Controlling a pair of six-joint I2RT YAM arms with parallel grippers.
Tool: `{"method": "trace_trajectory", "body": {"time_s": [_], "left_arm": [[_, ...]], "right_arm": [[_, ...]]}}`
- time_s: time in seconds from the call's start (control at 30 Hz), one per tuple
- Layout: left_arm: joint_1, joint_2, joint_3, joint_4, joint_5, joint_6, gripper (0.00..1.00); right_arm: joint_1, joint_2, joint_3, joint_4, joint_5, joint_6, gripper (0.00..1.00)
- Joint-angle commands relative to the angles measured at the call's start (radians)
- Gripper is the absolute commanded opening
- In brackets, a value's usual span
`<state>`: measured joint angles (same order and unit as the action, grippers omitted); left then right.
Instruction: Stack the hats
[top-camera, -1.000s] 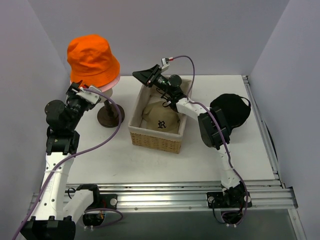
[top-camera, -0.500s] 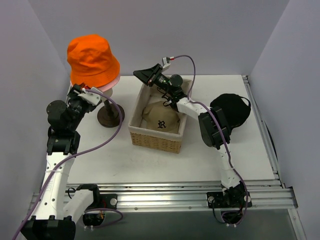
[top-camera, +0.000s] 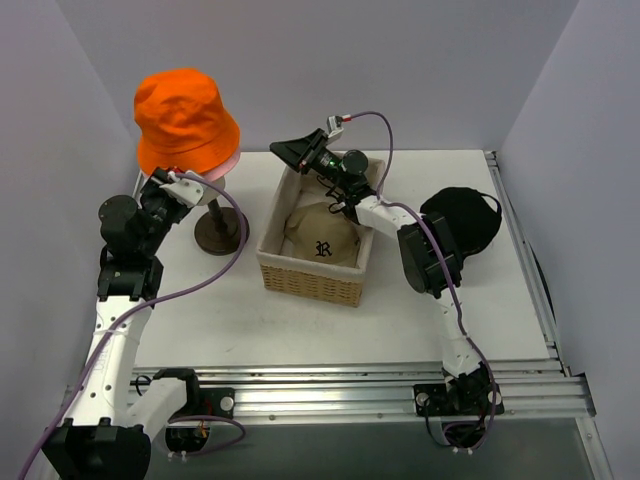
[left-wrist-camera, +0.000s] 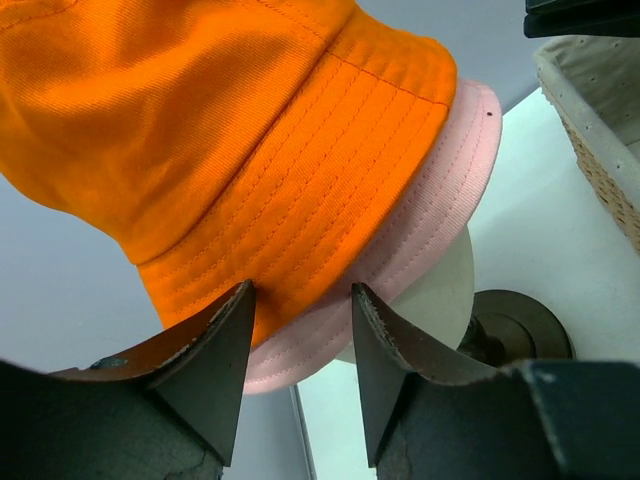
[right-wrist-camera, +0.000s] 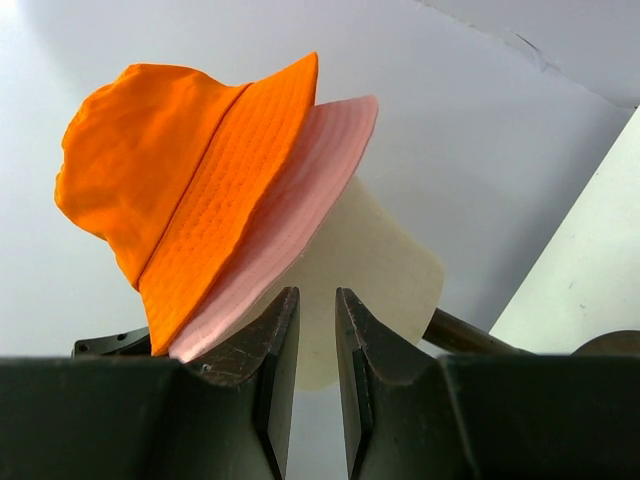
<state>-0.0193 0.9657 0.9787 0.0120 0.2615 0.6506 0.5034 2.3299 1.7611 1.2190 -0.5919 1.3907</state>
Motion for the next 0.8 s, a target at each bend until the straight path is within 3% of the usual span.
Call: {"method": "trace_trajectory", "body": {"time_s": [0.0, 0.23, 0.4, 0.53, 0.77], "left_arm": [[-0.004, -0.001, 0.026, 0.034, -0.008, 0.011, 0.51], [-0.002, -0.019, 0.025, 0.016, -0.008, 0.011, 0.38], [-0.004, -0.022, 0.023, 0.017, -0.001, -0.003, 0.12], [-0.004, -0.021, 0.018, 0.008, 0.018, -0.006, 0.03], [-0.004, -0.028, 0.012, -0.010, 0.044, -0.008, 0.02]], "right_arm": [[-0.009, -0.083, 0.001, 0.099, -0.022, 0.005, 0.18], [-0.008, -0.081, -0.005, 0.116, -0.023, 0.014, 0.18], [-0.012, -0.087, -0.023, 0.132, -0.031, 0.019, 0.18], [-0.017, -0.092, -0.032, 0.140, -0.031, 0.025, 0.18], [-0.017, -0.106, -0.045, 0.145, -0.032, 0.024, 0.18]]}}
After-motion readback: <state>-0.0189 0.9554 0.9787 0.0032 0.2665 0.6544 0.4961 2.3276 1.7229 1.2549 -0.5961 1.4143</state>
